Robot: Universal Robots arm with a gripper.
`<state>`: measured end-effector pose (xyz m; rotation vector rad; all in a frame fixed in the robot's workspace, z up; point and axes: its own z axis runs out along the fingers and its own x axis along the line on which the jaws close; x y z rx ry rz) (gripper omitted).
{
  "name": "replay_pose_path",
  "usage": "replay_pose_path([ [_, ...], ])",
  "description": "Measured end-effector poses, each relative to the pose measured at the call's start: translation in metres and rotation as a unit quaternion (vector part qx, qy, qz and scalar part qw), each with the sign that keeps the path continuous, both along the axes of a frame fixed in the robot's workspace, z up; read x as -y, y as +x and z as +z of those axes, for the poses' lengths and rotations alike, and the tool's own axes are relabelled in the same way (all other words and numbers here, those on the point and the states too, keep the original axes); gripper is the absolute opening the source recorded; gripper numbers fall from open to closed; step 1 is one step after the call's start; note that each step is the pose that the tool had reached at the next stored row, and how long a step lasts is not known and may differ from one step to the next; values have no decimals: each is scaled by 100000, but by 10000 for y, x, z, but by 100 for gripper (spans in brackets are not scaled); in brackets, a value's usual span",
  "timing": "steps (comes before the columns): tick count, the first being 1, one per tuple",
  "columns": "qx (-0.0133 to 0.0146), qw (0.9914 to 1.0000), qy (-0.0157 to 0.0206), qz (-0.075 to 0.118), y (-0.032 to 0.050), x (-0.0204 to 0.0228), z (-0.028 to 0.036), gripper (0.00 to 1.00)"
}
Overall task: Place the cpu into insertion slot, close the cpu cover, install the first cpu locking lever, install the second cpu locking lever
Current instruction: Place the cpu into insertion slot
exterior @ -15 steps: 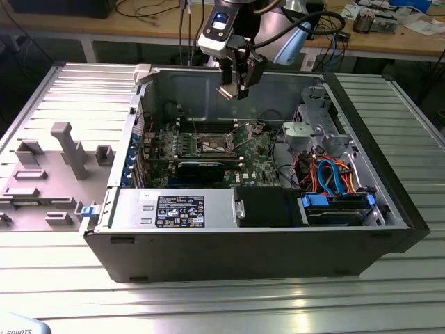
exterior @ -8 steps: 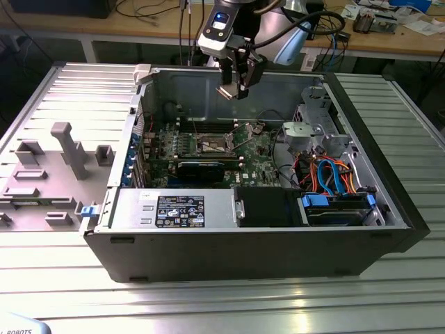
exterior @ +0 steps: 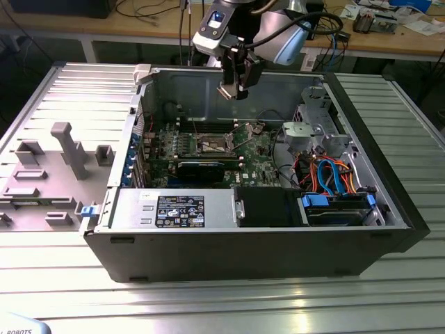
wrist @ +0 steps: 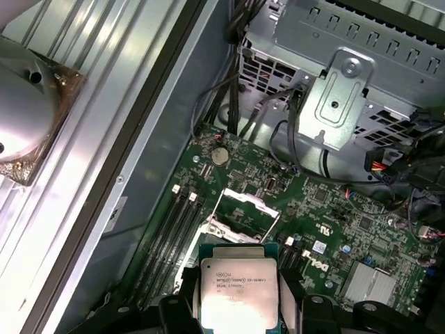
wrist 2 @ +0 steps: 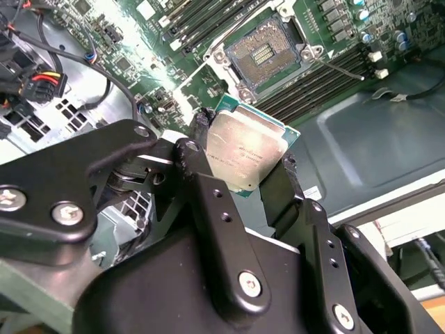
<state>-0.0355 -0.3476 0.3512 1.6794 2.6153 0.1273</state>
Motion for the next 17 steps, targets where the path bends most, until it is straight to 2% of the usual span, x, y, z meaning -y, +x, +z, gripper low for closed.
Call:
replay_pose_path([
  [5,-2,99982,-3,-1883,0,0,0,54],
  [10,2,99916,0,-4092,-3,0,-2,54],
  [14,-2,99814,-2,-6092,-5,0,-5,54],
  [16,-2,99712,-3,-7579,-6,0,-7,54],
  [17,0,99691,0,-7850,-7,0,-7,54],
])
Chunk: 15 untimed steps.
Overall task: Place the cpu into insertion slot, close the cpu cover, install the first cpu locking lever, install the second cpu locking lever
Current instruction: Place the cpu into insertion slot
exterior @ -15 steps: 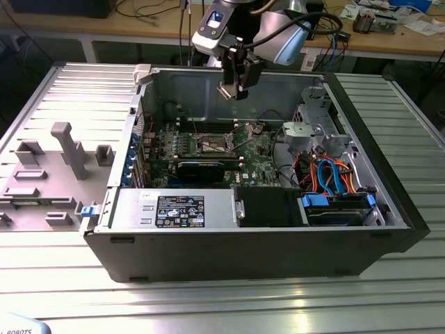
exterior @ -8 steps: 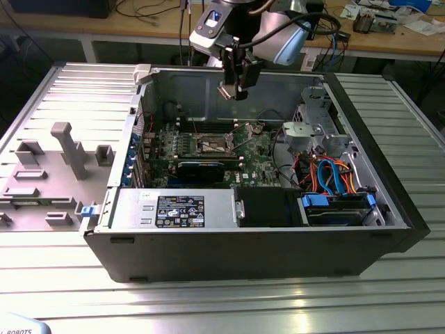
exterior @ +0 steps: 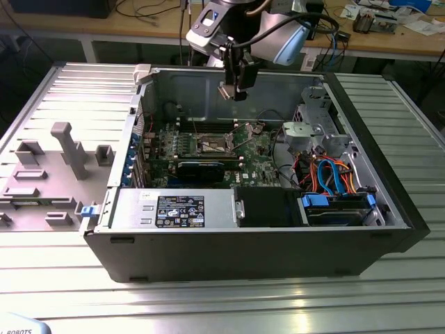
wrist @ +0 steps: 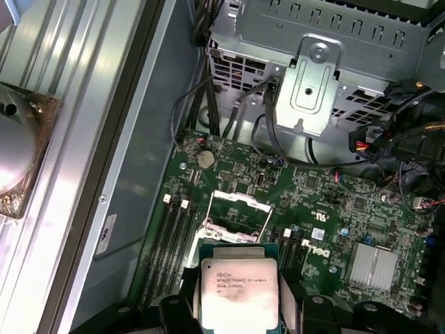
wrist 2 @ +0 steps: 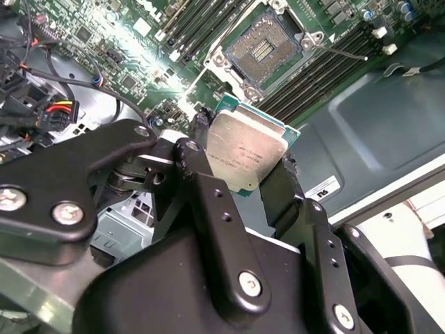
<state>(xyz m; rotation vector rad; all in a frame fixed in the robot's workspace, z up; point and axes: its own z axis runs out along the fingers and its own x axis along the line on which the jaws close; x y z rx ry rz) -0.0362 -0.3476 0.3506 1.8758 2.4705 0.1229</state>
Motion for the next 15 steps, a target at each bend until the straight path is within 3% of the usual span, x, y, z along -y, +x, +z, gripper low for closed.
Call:
replay_pose_path([
  [7,-1,99992,0,-1225,-10,0,0,54],
  [15,-2,99992,-2,-1265,-10,0,0,54],
])
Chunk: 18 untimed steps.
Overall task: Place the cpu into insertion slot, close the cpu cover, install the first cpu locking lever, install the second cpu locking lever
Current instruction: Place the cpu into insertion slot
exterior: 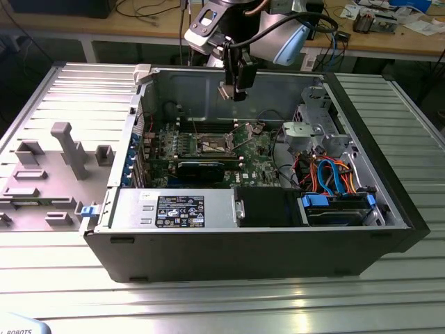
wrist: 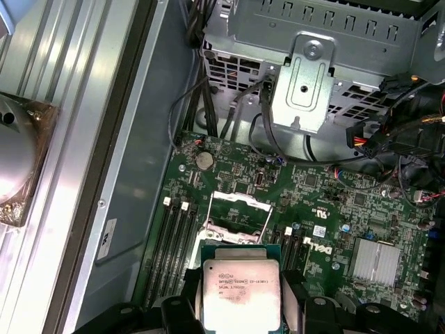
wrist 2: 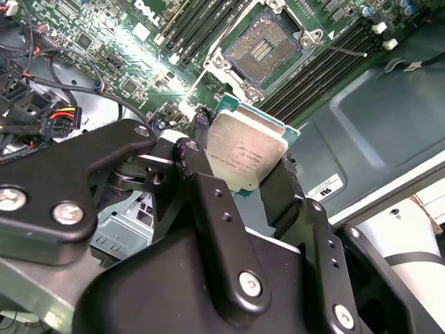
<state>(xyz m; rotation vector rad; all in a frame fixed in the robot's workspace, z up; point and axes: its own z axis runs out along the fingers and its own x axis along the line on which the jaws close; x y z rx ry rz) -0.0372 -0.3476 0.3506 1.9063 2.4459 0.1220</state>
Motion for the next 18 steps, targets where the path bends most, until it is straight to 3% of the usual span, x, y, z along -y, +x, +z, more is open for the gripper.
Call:
replay_pose_path([
  [9,1,99998,2,-665,0,0,-1,54],
  [13,-2,99954,-5,-3038,0,0,-3,54],
  [18,0,99806,-1,-6224,0,0,-7,54],
])
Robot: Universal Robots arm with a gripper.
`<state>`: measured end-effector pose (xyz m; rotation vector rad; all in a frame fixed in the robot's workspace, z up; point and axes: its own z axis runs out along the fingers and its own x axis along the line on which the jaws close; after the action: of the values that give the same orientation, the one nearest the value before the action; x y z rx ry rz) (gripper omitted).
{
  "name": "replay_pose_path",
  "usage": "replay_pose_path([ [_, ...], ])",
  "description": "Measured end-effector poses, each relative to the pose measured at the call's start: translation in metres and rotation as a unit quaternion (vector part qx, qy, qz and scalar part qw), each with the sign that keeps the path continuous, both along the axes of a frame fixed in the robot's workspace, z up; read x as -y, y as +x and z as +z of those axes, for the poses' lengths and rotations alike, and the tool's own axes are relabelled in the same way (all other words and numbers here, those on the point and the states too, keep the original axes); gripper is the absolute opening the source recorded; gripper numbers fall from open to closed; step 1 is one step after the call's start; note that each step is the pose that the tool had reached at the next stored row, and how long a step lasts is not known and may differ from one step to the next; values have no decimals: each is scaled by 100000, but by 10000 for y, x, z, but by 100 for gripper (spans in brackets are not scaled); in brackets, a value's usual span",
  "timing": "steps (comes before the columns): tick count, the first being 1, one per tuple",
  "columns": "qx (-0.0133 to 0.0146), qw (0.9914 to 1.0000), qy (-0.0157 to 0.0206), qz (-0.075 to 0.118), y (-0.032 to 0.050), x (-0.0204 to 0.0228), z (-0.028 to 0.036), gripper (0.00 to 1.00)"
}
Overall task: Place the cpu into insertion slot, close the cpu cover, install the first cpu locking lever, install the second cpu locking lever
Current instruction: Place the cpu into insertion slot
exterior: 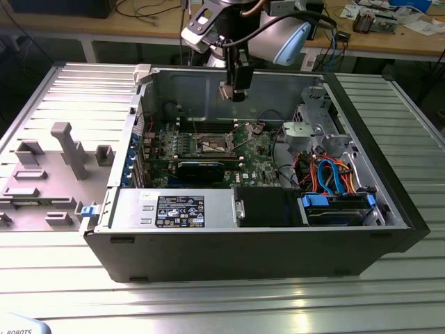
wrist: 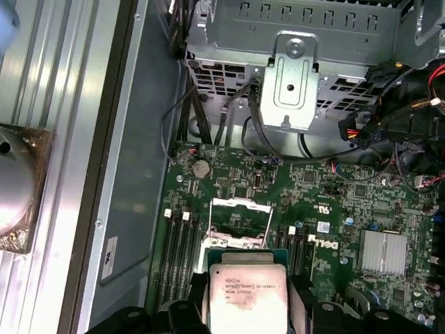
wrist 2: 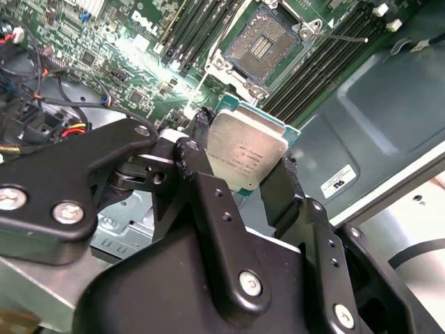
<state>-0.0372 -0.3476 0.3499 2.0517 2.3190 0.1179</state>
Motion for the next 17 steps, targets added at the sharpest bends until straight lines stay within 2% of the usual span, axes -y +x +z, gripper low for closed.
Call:
replay_pose_path([
  [7,-2,99922,0,-3948,0,0,-5,54],
  [10,-1,99844,-1,-5591,0,0,-7,54],
  [17,2,99589,0,-9057,0,0,-11,54],
])
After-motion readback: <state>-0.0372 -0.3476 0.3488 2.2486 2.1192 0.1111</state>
